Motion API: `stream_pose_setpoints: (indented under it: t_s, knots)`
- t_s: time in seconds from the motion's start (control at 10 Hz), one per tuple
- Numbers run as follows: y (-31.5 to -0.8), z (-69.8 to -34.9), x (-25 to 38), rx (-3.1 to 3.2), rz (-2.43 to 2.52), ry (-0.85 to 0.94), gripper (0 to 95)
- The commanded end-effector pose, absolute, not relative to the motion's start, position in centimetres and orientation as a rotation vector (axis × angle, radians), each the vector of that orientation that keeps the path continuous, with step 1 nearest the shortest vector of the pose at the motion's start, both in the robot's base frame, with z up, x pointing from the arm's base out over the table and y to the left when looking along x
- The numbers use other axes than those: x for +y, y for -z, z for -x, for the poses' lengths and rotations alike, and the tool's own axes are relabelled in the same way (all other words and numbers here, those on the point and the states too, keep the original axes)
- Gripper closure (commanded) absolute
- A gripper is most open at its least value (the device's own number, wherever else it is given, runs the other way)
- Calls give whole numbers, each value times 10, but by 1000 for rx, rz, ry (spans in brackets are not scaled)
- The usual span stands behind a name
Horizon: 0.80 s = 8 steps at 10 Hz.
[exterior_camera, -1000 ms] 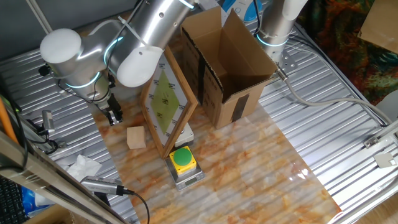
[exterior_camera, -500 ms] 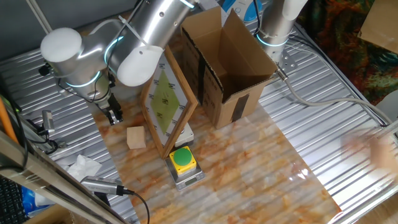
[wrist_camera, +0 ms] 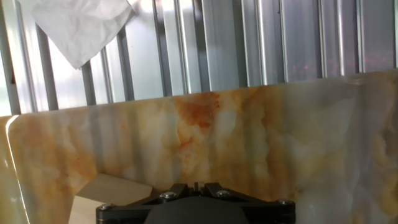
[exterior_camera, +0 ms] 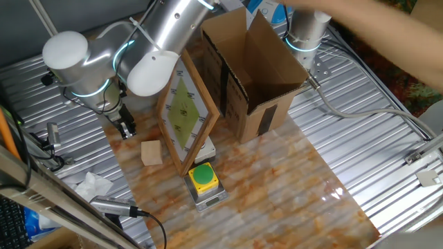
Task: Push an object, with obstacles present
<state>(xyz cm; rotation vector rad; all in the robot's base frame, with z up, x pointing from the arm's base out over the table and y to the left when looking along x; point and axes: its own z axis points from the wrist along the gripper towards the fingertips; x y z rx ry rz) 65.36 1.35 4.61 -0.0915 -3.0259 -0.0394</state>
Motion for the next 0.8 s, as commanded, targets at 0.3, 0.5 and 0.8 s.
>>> stream_pose_setpoints:
  t_s: [0.3, 0.5, 0.8]
  knots:
    - [-46, -653, 13, -3022, 93, 37, 950]
    - [-46, -653, 13, -3023, 96, 37, 950]
    - [-46, -653, 13, -3021, 87, 38, 950]
